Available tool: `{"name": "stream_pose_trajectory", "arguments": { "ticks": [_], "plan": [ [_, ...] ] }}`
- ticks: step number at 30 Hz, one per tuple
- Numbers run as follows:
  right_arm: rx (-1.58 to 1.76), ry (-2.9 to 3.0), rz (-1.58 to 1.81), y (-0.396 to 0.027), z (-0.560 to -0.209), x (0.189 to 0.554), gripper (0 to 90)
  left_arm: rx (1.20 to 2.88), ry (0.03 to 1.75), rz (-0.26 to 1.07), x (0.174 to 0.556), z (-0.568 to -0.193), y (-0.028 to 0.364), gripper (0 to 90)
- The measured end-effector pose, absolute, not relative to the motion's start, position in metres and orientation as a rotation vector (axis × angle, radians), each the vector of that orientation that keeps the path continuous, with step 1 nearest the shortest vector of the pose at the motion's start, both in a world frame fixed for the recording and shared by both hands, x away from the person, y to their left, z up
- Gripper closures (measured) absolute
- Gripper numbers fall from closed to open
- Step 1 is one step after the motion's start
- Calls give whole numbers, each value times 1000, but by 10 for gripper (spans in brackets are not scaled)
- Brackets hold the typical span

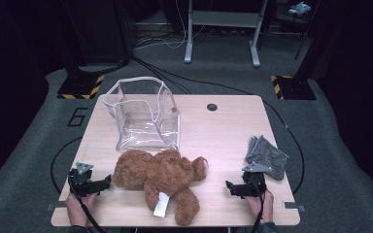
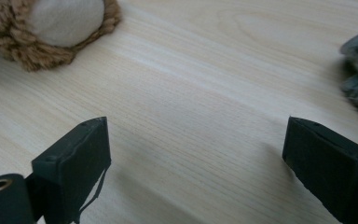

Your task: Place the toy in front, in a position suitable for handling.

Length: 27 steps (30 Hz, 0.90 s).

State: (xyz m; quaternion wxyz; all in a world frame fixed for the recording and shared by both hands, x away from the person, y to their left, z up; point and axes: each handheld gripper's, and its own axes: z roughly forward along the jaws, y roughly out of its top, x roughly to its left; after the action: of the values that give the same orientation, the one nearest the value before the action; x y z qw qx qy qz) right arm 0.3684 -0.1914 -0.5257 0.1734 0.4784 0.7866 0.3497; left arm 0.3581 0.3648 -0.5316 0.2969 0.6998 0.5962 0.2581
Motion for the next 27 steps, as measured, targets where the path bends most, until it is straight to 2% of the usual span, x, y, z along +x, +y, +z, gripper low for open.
{"name": "stream_pose_trajectory", "arguments": {
  "ticks": [3, 9, 14, 15, 22, 27],
  "plan": [
    [1296, 2238, 990, -188, -528, 370, 77, 1860, 1585, 685, 358, -532, 365, 41],
    [1230, 2275, 959, -186, -529, 373, 40, 1860, 1584, 682, 358, -532, 365, 44],
    [1244, 2278, 967, -186, -529, 373, 27, 1860, 1580, 678, 358, -532, 365, 45],
    [1254, 2275, 948, -186, -530, 373, 0, 1864, 1576, 677, 358, -532, 365, 45],
    [1296, 2238, 933, -183, -530, 373, 0, 1879, 1556, 659, 359, -531, 367, 44],
    [1289, 2238, 933, -184, -530, 373, 0, 1879, 1556, 549, 365, -521, 378, 1]
  ]
}}
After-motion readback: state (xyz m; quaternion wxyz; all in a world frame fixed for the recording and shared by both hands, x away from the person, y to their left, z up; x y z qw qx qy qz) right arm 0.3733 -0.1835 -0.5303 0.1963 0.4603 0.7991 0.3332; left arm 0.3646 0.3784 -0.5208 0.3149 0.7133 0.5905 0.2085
